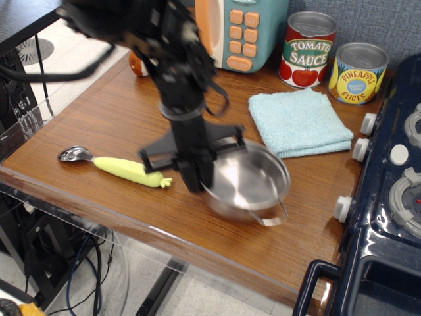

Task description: Grabbed the pot and moved it to the microwave

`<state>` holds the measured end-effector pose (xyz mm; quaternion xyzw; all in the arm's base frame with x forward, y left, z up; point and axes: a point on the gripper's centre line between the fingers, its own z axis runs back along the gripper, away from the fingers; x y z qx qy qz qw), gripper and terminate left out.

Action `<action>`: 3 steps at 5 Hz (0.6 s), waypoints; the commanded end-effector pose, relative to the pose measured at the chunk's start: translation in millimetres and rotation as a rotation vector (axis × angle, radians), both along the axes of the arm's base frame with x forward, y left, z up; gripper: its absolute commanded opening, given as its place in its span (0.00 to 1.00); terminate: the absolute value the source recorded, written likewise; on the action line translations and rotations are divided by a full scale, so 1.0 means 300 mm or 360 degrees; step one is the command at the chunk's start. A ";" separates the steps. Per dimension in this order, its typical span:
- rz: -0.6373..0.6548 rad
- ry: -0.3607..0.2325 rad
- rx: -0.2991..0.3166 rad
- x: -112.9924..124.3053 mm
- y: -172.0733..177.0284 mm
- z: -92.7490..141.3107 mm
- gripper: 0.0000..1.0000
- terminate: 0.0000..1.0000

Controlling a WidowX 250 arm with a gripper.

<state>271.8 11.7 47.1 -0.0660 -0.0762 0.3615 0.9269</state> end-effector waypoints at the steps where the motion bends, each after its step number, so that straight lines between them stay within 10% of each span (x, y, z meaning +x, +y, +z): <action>1: 0.0330 -0.0188 -0.0028 0.117 0.182 0.170 0.00 0.00; 3: 0.0593 -0.0177 -0.0048 0.304 0.323 0.133 0.00 0.00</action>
